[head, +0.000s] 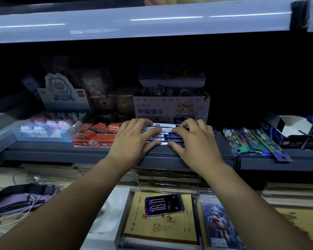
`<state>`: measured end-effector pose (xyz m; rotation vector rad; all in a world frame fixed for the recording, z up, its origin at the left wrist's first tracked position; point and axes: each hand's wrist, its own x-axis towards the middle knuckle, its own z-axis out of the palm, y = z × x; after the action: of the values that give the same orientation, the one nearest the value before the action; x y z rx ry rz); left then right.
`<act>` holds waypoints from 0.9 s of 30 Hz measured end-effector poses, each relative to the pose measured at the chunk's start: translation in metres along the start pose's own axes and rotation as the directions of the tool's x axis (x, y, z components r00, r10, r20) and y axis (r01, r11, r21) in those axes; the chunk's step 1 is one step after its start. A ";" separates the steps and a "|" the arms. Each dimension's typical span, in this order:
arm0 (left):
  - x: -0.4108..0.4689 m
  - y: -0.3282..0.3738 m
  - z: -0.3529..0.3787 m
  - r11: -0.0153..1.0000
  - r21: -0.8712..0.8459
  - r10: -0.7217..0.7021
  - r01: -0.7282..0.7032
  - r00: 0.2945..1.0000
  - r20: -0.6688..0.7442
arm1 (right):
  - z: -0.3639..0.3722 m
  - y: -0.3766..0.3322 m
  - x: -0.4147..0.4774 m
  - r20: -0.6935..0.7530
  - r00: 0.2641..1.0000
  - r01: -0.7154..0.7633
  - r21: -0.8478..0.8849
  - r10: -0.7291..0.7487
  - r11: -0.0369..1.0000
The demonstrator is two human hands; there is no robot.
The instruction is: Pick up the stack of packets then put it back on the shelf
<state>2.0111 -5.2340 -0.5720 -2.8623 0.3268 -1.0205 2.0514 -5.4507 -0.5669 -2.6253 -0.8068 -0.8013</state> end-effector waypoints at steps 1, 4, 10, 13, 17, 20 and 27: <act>0.001 0.000 0.000 1.000 -0.002 -0.008 0.008 1.000 0.014 | 0.000 0.000 0.000 0.015 1.000 0.001 0.000 -0.001 1.000; 0.003 0.001 -0.001 1.000 0.001 -0.009 0.009 0.998 0.057 | -0.001 -0.001 0.000 0.061 0.998 -0.011 0.005 0.011 1.000; 0.004 -0.001 -0.003 1.000 0.008 0.008 -0.009 0.994 0.109 | -0.002 -0.001 0.001 0.079 0.997 -0.012 0.011 0.011 1.000; 0.004 -0.001 -0.004 0.999 0.037 0.030 -0.034 0.994 0.104 | -0.002 0.000 0.001 0.078 0.997 -0.002 0.012 0.001 1.000; 0.004 0.000 -0.007 0.999 0.046 0.022 -0.027 0.994 0.108 | -0.002 0.001 0.000 0.082 0.997 -0.003 0.011 0.002 1.000; 0.004 0.000 -0.007 0.998 0.055 0.006 -0.011 0.995 0.099 | -0.003 0.001 0.000 0.069 0.998 -0.010 0.016 0.009 1.000; 0.003 0.002 -0.011 0.998 0.068 -0.020 0.014 0.996 0.088 | -0.006 0.000 -0.001 0.071 0.997 -0.015 0.020 0.013 1.000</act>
<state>2.0064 -5.2369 -0.5621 -2.8437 0.2562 -0.8864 2.0482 -5.4536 -0.5629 -2.6515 -0.8097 -0.6968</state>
